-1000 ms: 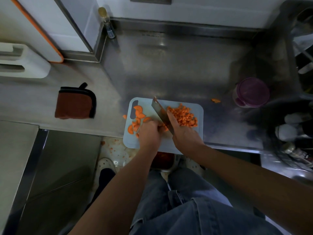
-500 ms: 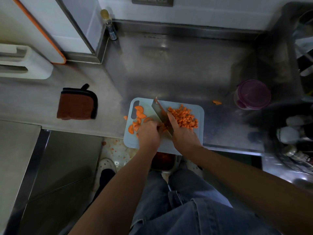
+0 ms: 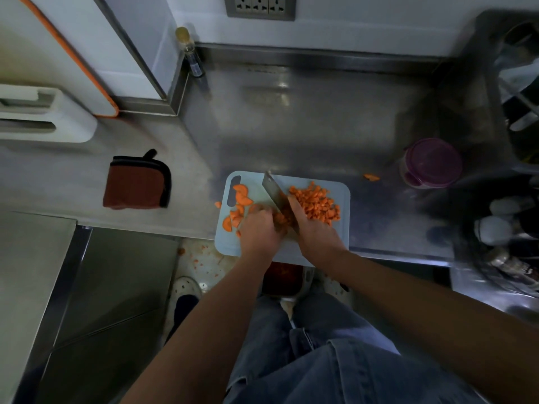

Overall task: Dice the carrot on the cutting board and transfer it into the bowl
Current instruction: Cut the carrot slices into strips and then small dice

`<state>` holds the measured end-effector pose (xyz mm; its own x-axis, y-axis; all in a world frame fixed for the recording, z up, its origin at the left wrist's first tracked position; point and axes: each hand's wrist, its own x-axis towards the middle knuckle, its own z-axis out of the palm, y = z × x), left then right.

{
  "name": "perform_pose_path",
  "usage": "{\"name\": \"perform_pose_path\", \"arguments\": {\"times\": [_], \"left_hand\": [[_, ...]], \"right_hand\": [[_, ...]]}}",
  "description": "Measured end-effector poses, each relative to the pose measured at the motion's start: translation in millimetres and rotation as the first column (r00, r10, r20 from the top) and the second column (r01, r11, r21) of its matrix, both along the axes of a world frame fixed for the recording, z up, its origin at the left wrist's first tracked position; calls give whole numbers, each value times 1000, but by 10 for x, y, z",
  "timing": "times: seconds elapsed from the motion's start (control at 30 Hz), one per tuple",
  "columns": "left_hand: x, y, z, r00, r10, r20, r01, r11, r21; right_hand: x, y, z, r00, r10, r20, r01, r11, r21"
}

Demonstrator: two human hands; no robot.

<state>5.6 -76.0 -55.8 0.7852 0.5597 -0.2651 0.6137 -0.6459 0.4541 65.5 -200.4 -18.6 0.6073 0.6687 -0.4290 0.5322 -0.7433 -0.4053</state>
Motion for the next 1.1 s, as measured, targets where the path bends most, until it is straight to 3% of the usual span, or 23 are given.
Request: {"name": "perform_pose_path", "arguments": {"times": [0.5, 0.73, 1.1], "left_hand": [[-40, -62, -35, 997, 46, 68, -46, 999, 0], [-63, -65, -41, 995, 76, 62, -75, 997, -20], [-48, -51, -7, 1000, 23, 18, -24, 999, 42]], "right_hand": [[38, -36, 95, 998, -50, -27, 53, 984, 172], [-53, 9, 72, 998, -35, -58, 39, 997, 61], [-107, 42, -54, 997, -47, -64, 51, 997, 57]]}}
